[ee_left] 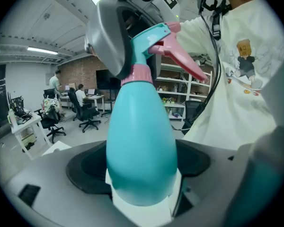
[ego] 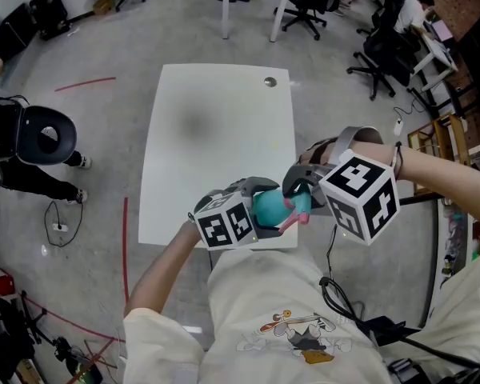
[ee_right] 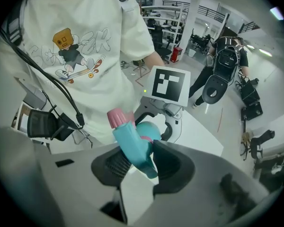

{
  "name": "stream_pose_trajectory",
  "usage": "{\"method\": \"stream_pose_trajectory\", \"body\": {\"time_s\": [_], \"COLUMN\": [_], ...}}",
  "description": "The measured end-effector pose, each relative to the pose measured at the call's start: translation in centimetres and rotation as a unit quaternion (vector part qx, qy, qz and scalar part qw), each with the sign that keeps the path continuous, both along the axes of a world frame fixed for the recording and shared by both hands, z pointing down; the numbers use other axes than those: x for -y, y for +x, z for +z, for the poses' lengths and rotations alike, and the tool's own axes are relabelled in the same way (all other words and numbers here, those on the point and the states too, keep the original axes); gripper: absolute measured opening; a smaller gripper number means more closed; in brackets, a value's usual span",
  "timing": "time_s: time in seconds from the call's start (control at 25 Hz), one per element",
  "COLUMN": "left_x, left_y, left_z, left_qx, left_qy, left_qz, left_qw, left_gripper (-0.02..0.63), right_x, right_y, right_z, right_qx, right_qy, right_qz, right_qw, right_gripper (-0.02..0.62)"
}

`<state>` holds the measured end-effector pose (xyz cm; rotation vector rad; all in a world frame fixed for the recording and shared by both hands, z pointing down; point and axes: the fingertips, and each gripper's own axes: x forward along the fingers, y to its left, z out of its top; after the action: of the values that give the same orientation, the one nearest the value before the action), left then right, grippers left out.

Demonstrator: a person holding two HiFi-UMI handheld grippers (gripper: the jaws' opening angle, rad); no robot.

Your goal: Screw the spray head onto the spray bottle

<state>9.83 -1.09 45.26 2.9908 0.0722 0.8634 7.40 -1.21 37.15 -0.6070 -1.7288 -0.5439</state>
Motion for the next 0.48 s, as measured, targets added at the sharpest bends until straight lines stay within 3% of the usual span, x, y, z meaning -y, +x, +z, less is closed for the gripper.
{"method": "stream_pose_trajectory", "body": {"time_s": [0.24, 0.36, 0.48], "left_x": [1.4, 1.3, 1.9], "left_y": [-2.7, -3.6, -4.3], "left_z": [2.2, 2.7, 2.0], "left_qx": [-0.005, -0.026, -0.046], "left_qy": [-0.017, -0.043, -0.046], "left_qz": [-0.101, -0.151, -0.211], "left_qw": [0.9947, 0.9872, 0.9754], "left_gripper": [0.411, 0.411, 0.406], "right_x": [1.1, 2.1, 4.4], "right_y": [0.8, 1.7, 2.2], "right_z": [1.2, 2.5, 3.6], "right_qx": [-0.008, -0.023, -0.028], "right_qy": [0.004, 0.011, 0.019], "right_qz": [0.027, 0.050, 0.103], "right_qw": [1.000, 0.998, 0.994], "right_gripper": [0.127, 0.127, 0.127]}}
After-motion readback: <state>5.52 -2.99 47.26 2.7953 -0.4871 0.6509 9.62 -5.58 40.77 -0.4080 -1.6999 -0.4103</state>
